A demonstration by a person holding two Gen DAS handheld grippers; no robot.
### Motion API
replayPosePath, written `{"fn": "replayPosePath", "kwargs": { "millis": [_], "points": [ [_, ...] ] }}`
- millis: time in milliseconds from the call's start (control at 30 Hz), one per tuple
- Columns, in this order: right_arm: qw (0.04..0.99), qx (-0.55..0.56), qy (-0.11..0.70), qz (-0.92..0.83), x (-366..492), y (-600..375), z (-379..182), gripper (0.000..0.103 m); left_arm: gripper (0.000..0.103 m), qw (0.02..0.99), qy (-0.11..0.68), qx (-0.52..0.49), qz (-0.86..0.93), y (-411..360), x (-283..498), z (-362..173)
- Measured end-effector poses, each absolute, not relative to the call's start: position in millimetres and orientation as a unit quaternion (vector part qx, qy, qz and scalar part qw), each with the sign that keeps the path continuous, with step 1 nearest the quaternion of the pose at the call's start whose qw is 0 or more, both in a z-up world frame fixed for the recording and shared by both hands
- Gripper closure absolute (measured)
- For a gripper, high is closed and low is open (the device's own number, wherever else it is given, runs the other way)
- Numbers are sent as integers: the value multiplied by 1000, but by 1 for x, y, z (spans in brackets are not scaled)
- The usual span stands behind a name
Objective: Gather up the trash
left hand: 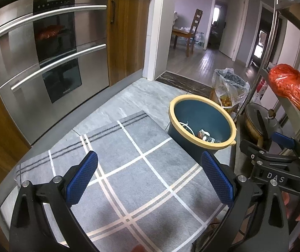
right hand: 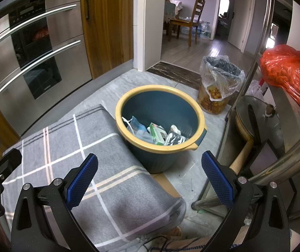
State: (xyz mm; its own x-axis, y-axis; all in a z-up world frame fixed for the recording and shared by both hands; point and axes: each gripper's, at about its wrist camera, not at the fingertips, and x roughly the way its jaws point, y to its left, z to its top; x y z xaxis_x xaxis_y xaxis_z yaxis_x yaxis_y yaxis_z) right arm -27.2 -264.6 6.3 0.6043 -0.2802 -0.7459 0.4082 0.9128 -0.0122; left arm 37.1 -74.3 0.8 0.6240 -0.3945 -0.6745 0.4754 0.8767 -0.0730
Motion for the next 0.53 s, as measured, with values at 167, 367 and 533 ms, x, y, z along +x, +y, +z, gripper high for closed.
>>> {"fn": "replayPosePath", "kwargs": {
  "millis": [167, 367, 533],
  "points": [
    [892, 80, 401, -193, -27, -265, 7, 5, 6, 905, 338, 68, -247, -75, 34, 1],
    [892, 81, 401, -194, -28, -264, 5, 5, 6, 901, 345, 94, -246, -80, 35, -5],
    [891, 82, 404, -193, -30, -264, 2, 5, 6, 897, 363, 88, -236, -77, 39, -11]
  ]
}}
